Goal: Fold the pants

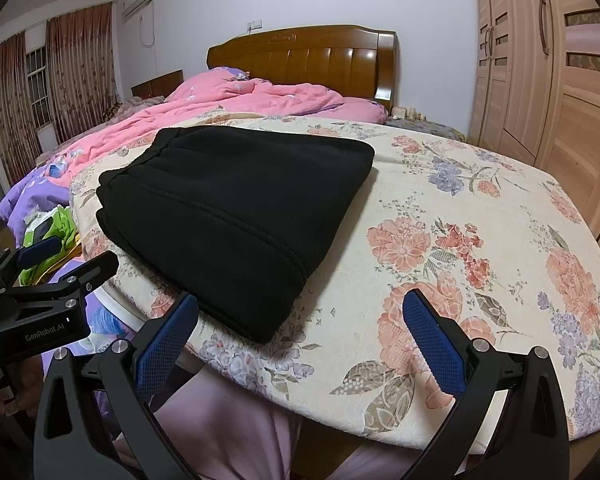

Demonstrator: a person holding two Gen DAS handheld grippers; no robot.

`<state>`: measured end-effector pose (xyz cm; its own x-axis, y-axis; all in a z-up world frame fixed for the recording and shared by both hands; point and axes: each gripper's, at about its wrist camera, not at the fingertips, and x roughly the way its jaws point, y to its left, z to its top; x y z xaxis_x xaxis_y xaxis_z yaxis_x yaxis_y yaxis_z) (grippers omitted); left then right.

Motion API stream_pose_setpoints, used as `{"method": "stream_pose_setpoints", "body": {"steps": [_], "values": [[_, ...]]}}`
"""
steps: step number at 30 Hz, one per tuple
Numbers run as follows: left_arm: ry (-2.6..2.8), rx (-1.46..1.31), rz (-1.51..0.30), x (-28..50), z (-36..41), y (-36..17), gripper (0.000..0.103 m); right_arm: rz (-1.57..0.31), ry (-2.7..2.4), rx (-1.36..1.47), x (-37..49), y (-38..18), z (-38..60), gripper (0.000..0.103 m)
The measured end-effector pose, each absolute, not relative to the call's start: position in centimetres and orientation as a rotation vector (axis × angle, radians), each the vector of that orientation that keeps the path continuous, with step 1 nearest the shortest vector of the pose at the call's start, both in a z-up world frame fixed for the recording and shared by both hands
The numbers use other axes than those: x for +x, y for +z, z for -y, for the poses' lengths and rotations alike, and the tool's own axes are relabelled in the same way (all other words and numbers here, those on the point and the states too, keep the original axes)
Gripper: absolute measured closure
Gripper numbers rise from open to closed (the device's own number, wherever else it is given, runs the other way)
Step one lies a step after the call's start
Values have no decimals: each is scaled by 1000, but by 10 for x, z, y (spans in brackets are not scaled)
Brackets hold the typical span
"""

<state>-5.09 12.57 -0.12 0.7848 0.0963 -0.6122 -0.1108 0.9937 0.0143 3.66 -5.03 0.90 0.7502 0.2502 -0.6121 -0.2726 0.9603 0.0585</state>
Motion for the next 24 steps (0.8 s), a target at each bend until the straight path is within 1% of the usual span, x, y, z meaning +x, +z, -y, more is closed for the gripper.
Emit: {"method": "stream_pose_setpoints", "body": {"steps": [24], "values": [[112, -30, -663, -52, -127, -3, 2, -670, 288, -39, 38, 7, 50, 4]]}}
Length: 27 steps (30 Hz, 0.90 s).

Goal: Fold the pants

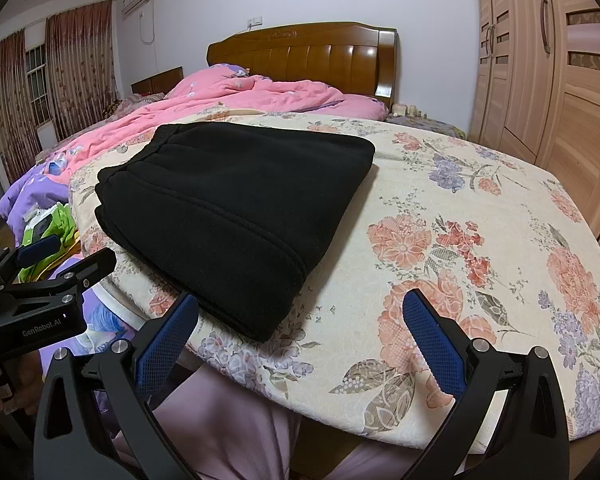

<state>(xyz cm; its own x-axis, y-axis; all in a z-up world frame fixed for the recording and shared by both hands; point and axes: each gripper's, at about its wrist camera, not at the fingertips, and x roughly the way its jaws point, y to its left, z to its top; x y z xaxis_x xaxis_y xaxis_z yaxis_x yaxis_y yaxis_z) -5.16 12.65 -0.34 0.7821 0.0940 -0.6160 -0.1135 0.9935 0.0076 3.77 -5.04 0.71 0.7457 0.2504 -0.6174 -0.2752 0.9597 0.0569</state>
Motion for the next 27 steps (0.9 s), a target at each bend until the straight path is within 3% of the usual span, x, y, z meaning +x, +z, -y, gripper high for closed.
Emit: {"method": "stream_pose_setpoints", "body": {"steps": [27], "values": [[128, -50, -657, -53, -127, 0, 2, -670, 288, -41, 38, 9, 50, 4]]}}
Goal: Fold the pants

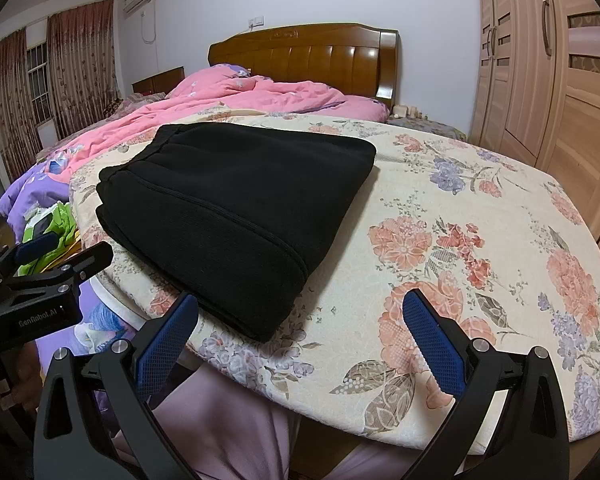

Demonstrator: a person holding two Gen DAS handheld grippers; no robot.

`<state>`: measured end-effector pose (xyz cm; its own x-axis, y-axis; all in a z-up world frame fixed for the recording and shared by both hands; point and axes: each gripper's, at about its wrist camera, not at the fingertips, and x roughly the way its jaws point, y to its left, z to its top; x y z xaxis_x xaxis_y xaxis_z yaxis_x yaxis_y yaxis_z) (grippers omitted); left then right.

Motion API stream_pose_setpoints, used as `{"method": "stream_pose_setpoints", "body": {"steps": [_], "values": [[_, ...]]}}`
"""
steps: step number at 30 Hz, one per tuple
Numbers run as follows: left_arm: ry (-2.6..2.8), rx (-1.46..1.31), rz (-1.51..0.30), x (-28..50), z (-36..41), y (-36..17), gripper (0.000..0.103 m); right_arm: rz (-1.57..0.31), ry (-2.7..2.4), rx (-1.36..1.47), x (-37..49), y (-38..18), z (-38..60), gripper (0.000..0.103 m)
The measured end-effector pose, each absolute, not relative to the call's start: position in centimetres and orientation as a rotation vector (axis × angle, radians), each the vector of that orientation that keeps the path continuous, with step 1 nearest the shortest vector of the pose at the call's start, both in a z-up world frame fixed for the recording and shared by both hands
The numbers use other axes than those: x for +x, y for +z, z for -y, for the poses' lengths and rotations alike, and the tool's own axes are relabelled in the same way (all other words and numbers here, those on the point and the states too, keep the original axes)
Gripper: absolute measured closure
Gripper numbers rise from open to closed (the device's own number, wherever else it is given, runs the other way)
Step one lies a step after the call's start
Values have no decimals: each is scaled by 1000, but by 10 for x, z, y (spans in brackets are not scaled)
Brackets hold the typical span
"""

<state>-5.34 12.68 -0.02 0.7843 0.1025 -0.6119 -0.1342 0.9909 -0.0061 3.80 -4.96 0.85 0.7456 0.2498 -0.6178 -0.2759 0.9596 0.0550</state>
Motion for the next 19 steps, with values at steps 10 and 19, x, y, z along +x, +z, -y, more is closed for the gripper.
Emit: {"method": "stream_pose_setpoints", "body": {"steps": [10, 19], "values": [[136, -57, -646, -55, -127, 4, 2, -671, 288, -38, 38, 8, 50, 4], [269, -46, -652, -62, -168, -5, 2, -639, 206, -92, 53, 11, 92, 4]]}}
